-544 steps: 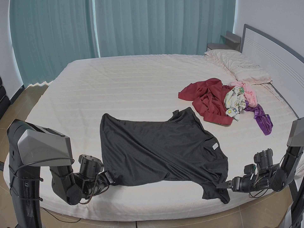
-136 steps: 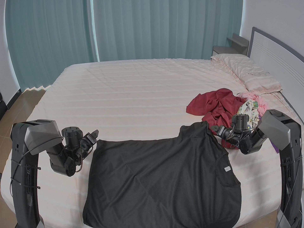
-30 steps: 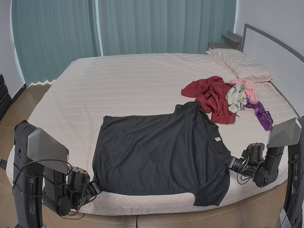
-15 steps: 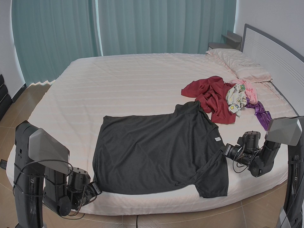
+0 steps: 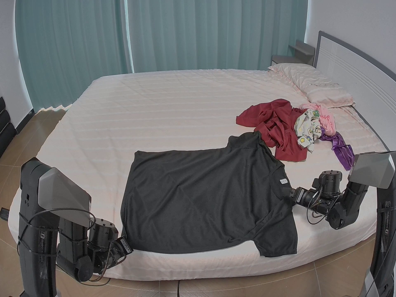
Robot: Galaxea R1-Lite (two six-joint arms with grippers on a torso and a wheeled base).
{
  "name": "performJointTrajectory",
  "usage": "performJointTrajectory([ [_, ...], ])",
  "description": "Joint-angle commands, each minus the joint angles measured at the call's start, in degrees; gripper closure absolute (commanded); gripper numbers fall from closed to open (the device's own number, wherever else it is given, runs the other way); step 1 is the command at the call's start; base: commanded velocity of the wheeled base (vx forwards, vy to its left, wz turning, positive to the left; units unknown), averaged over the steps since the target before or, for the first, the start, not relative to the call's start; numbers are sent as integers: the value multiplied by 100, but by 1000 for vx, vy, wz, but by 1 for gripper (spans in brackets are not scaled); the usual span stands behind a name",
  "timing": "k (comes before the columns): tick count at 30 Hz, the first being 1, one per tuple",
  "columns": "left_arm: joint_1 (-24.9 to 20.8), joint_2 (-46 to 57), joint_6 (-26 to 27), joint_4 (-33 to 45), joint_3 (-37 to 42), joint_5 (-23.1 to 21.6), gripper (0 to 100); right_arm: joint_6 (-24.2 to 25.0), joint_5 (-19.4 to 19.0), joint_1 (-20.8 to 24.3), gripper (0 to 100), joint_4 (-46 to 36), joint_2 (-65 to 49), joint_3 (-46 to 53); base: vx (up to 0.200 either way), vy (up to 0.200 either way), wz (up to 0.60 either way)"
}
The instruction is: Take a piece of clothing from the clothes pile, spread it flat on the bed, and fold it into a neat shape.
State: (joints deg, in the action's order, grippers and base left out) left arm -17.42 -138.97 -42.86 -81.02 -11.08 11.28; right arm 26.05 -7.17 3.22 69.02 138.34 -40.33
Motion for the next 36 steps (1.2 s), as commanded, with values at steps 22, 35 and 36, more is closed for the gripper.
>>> performJointTrajectory([
  [22, 2, -16, 6, -2, 1, -3, 100, -874, -874, 126, 0, 1975, 448, 3646, 0, 0, 0],
  [35, 2, -16, 6, -2, 1, -3, 100, -1199, -856, 381, 0, 2063, 650, 3646, 0, 0, 0],
  [36, 2, -16, 6, -2, 1, -3, 100, -1199, -856, 381, 0, 2063, 650, 3646, 0, 0, 0],
])
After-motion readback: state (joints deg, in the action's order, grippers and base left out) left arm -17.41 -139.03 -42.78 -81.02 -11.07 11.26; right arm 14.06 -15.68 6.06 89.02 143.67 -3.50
